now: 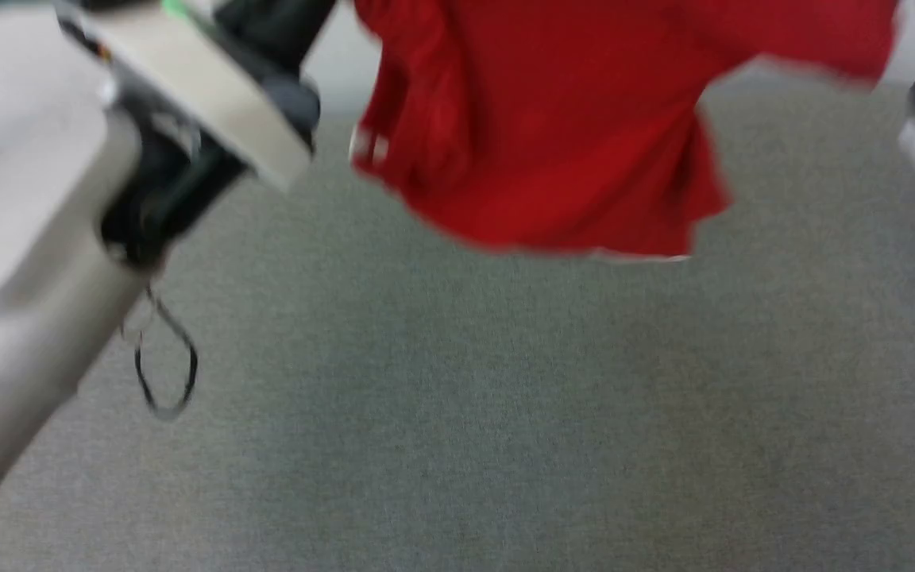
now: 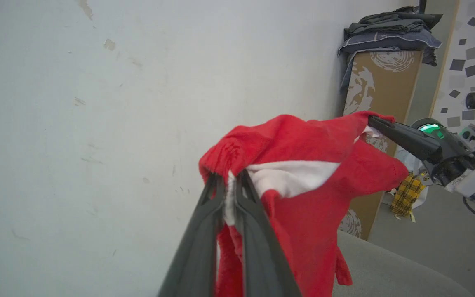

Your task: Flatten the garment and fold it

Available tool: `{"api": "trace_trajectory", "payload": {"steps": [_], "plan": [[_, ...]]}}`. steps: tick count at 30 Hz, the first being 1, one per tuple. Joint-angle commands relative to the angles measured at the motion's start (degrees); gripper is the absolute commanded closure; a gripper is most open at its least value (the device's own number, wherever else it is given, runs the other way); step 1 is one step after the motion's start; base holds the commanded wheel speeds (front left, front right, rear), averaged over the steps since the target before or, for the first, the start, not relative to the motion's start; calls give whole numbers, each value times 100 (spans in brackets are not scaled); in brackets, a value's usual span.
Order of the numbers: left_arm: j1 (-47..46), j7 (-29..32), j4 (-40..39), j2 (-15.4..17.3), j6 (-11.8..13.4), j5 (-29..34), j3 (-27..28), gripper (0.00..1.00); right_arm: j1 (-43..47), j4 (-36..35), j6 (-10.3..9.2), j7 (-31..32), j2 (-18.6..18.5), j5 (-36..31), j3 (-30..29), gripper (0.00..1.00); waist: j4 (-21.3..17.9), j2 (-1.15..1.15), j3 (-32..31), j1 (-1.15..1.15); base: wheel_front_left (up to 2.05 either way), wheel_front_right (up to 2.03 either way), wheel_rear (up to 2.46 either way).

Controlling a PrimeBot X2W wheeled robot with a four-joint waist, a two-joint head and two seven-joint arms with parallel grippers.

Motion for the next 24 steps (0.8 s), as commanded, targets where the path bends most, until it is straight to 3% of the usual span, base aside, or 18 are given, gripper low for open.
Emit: {"api": "trace_trajectory", "payload": {"steps": [1,8,12,18,24], "plan": [[-396,-13,206,-125,-32,101,96,100,-442,101,-14,103,43,-187,-124,100,-36,0,640,-1,0,0,0],[-2038,-220,1084,-706,-52,487,400,100,-2348,614,-14,290,131,-845,-553,100,-34,0,1654,-1,0,0,0],[-2779,-367,1546,-897,-96,677,502,100,-3272,980,-14,298,129,-1093,-484,100,-61,0,2105,-1,0,0,0],[-3109,-591,1996,-934,-182,710,592,100,-3838,1338,-14,203,152,-1243,-122,100,-101,0,2420,-1,0,0,0],[-2590,-822,2319,-917,-278,737,373,100,-3528,1666,-14,-92,179,-1185,459,100,-46,0,2435,-1,0,0,0]]}}
